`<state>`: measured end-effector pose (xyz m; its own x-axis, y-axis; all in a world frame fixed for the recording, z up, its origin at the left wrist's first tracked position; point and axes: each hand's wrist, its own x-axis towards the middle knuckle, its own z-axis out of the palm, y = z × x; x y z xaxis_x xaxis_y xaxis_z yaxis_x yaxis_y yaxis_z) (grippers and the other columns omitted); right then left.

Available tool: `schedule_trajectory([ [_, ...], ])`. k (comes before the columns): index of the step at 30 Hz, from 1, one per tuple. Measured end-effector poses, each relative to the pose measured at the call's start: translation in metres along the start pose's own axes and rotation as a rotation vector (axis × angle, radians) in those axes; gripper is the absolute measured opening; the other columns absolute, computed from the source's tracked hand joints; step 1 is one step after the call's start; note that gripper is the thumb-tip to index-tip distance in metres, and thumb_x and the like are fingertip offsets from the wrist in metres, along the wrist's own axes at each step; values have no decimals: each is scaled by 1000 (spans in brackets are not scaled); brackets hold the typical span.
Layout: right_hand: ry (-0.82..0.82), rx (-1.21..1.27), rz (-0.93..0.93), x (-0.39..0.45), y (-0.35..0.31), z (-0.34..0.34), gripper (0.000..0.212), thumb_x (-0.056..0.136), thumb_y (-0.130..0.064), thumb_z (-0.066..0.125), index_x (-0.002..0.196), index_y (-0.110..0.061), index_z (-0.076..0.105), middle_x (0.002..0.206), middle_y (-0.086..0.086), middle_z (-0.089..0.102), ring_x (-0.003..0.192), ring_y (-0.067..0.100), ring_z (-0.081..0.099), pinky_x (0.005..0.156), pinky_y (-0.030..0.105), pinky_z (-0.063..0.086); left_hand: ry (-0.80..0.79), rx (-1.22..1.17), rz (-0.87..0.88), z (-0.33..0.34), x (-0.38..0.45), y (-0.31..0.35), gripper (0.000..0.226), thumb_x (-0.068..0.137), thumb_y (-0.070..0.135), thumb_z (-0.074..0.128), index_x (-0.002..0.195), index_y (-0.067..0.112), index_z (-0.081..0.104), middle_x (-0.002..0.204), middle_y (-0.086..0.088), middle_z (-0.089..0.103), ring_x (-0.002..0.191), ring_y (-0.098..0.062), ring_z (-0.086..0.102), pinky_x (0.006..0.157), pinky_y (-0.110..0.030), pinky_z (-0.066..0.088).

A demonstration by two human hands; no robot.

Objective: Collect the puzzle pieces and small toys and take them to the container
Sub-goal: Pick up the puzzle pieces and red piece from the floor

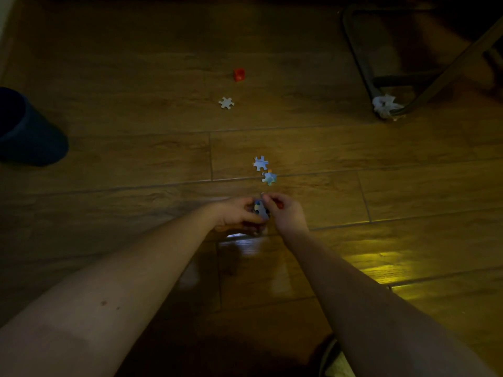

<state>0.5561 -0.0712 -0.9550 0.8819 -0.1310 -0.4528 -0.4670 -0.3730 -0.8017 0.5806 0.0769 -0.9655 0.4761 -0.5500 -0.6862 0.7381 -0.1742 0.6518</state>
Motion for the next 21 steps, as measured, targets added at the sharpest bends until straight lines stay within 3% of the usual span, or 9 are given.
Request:
schedule_trajectory([
  [2,76,20,23,0,-3,-1,26,96,-30,54,115,-17,66,102,-4,66,92,7,60,65,13,41,57,-26,-9,1,-2,3,27,95,3,52,119,14,51,90,-8,66,73,-16,67,70,-29,57],
  [7,278,58,85,10,1,-8,30,100,-30,47,120,-15,65,105,1,68,93,12,61,60,16,38,133,-23,-26,-5,-10,8,26,98,8,46,124,11,50,95,-9,67,75,-15,66,62,-25,52],
  [10,211,-115,130,15,10,-9,30,100,-27,46,125,-18,61,107,4,67,89,15,60,61,22,42,160,-54,-32,-12,-14,4,26,100,10,43,124,13,50,103,-12,70,77,-16,68,56,-22,50],
  [12,108,-270,156,16,14,-6,35,99,-27,46,134,-22,52,115,8,65,97,22,61,74,29,47,192,-70,-36,-18,-15,0,26,100,11,43,126,13,49,107,-15,70,76,-17,69,53,-22,48],
  [14,20,-356,158,17,17,1,38,99,-27,47,137,-23,47,117,12,65,104,29,61,77,32,44,237,-75,-40,-26,-17,-4,29,100,12,45,128,15,47,106,-15,71,73,-17,70,51,-22,47],
  [21,29,-447,171,23,15,14,29,97,-28,48,124,-18,45,115,15,65,107,35,60,78,36,42,303,-148,-27,-41,-22,-11,30,101,25,44,128,16,51,98,-15,71,84,-25,68,63,-30,47],
])
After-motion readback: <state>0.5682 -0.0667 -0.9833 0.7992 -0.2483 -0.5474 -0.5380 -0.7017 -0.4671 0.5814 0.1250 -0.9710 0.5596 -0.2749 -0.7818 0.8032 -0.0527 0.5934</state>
